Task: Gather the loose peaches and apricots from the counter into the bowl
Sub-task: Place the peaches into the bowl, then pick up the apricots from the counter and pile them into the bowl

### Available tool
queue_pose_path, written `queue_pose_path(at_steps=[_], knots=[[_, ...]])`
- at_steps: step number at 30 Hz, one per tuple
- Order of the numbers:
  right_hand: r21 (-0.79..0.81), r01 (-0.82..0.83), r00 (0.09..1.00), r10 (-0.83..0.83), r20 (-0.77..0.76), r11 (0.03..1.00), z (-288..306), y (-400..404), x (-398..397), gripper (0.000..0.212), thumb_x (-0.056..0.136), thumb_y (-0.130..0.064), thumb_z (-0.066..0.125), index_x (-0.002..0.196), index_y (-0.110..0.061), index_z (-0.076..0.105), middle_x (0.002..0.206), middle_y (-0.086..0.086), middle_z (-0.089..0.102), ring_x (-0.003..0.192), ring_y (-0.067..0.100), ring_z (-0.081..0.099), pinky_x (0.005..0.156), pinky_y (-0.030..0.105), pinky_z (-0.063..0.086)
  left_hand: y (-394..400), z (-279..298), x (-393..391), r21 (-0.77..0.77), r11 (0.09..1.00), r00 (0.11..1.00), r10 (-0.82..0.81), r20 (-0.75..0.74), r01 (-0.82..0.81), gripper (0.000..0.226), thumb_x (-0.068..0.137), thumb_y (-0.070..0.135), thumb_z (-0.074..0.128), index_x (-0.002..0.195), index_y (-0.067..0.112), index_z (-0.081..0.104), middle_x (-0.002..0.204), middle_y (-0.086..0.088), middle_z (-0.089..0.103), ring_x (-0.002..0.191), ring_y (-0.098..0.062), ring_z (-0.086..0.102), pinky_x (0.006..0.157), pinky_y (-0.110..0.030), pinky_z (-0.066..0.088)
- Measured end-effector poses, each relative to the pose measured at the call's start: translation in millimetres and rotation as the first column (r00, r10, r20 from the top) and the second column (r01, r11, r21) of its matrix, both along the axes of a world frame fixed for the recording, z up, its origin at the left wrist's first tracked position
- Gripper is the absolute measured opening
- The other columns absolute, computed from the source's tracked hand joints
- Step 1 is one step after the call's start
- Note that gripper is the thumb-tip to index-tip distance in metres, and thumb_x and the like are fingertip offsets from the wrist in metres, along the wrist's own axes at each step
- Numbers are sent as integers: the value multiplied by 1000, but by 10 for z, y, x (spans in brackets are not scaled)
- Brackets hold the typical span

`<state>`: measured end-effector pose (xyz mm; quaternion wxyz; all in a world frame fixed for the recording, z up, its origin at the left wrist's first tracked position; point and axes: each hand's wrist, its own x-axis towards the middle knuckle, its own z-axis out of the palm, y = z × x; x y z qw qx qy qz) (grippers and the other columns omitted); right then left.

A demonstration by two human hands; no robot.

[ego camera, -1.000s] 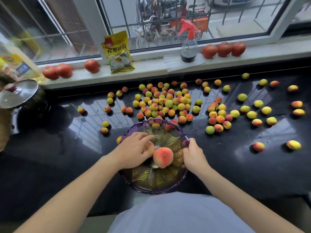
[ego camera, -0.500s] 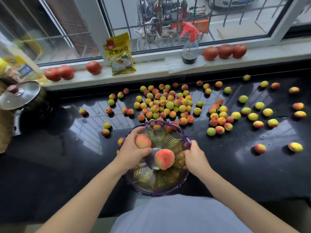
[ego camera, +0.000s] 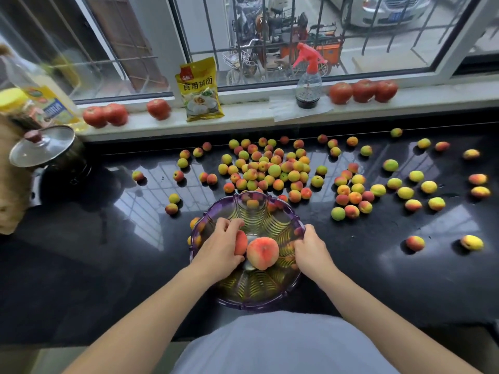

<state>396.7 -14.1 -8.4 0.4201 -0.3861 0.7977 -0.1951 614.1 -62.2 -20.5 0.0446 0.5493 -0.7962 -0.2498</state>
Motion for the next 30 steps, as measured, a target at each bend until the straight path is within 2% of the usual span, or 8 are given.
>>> queue_pose_path(at_steps=[5,7,10,14,18,21,25,30], knots=[[-12,5,1000,-5,14,1000,13,13,-9,18,102,-17,40,119,-21,47,108,6,62,92,24,64,85,48,59,-11,-1,-13,-256,951,940,-82,332,174,102,81,55,78,162,26,23,132,-6,48,120,-29,55,95,-38,46],[-12,6,1000,-6,27,1000,27,24,-7,22,102,-17,39,122,-21,47,110,6,62,93,26,64,85,47,59,51,48,61,-291,948,972,-63,227,129,102,80,60,77,162,26,26,136,-6,49,128,-26,48,106,-38,43],[-13,-30,999,30,20,999,50,18,-41,23,101,-16,40,122,-21,47,111,6,62,95,25,64,87,46,58,181,179,279,-390,909,987,110,-114,-146,66,90,41,73,149,20,50,132,-1,55,126,-19,48,107,-38,45],[18,-104,995,104,8,994,86,24,-36,18,96,-17,45,113,-23,49,108,4,64,93,23,65,85,49,59,181,185,598,-41,862,787,440,-433,-505,47,96,17,70,141,21,59,136,6,58,125,-6,52,111,-30,41],[152,-317,943,328,-57,936,225,-44,-117,20,95,-28,54,114,-22,52,105,3,67,88,24,71,73,46,64,33,109,733,283,853,609,513,-605,-438,54,95,-4,64,142,22,60,137,10,64,130,-5,58,117,-34,43],[106,-428,787,428,-444,898,371,-327,-200,55,96,-53,55,138,-21,42,127,9,63,110,32,63,84,41,55,-194,55,793,206,873,558,448,-698,-443,48,95,-12,56,135,13,64,131,-5,69,126,-15,63,111,-34,47],[-248,-615,667,325,-670,749,414,-860,112,46,101,-40,53,141,-18,47,134,9,53,121,30,50,92,41,44,-613,-104,907,20,782,445,376,-813,-623,24,96,-7,53,107,7,70,91,-8,72,84,-20,70,76,-25,57],[-241,-839,460,397,-794,488,266,-1305,598,30,100,-34,47,123,-21,62,121,5,61,113,29,54,85,38,44,-965,-526,1312,-391,494,602,398,-692,-776,22,92,-2,55,97,10,72,92,-5,71,82,-20,60,75,-29,45]])
